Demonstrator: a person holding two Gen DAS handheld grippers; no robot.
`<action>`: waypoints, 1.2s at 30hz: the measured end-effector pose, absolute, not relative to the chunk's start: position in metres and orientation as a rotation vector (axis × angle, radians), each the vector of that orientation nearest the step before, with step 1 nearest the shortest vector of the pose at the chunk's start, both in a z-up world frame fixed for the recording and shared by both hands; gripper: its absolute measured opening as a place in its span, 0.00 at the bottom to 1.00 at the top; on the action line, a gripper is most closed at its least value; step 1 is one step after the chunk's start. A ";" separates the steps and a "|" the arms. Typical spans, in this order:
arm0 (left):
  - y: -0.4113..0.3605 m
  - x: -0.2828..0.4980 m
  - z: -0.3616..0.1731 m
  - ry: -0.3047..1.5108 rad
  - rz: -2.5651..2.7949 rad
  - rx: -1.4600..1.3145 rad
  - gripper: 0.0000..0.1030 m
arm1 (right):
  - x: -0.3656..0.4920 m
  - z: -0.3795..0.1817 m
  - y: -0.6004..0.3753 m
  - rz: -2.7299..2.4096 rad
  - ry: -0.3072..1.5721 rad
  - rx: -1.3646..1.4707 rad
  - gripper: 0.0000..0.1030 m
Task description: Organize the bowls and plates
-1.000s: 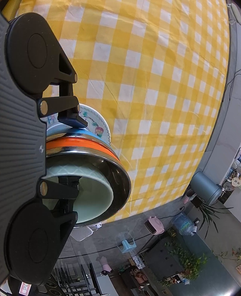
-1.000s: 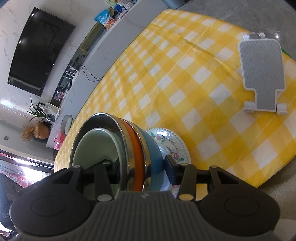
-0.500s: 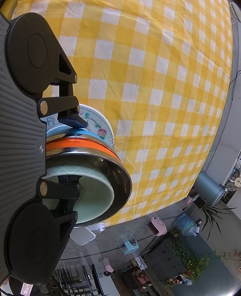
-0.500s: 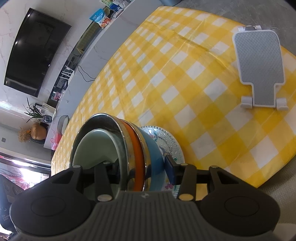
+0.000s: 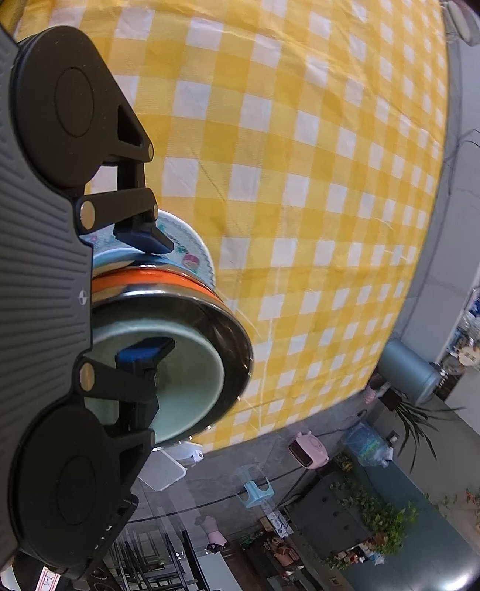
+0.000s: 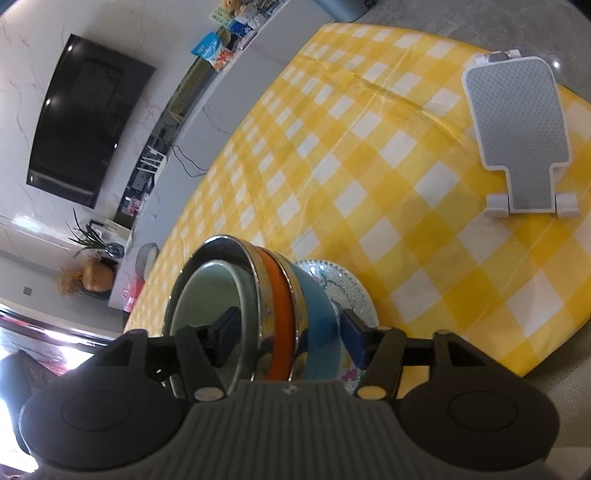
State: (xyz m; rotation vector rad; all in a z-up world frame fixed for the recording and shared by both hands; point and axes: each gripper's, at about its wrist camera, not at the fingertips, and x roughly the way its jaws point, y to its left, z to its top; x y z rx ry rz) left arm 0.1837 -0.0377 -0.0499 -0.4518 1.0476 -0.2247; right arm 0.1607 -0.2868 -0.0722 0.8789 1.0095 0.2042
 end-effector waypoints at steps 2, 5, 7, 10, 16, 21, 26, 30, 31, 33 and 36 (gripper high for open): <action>-0.038 0.183 -0.045 1.027 -0.233 -0.445 0.66 | 0.160 -0.071 -0.287 0.195 0.999 0.867 0.68; -0.038 0.178 -0.039 0.992 -0.219 -0.402 0.68 | 0.159 -0.068 -0.285 0.194 0.978 0.848 0.73; -0.040 0.173 -0.033 0.960 -0.209 -0.358 0.68 | 0.158 -0.066 -0.285 0.196 0.961 0.834 0.75; -0.037 0.162 -0.018 0.897 -0.190 -0.306 0.68 | 0.159 -0.061 -0.285 0.173 0.962 0.804 0.75; -0.032 0.125 0.027 0.704 -0.159 -0.158 0.68 | 0.153 -0.029 -0.279 0.153 0.921 0.710 0.76; -0.032 0.085 0.050 0.598 -0.177 -0.083 0.68 | 0.132 0.017 -0.269 0.161 0.845 0.581 0.80; -0.036 0.049 0.059 0.527 -0.188 -0.032 0.68 | 0.093 0.058 -0.256 0.153 0.733 0.432 0.83; -0.038 0.030 0.063 0.482 -0.174 -0.014 0.68 | 0.055 0.075 -0.245 0.108 0.639 0.310 0.85; -0.039 0.026 0.063 0.465 -0.166 -0.009 0.68 | 0.046 0.078 -0.242 0.093 0.619 0.277 0.86; -0.039 0.016 0.062 0.420 -0.147 0.011 0.68 | 0.028 0.081 -0.236 0.072 0.579 0.218 0.86; -0.044 0.001 0.055 0.359 -0.110 0.059 0.68 | 0.005 0.081 -0.229 0.050 0.528 0.159 0.87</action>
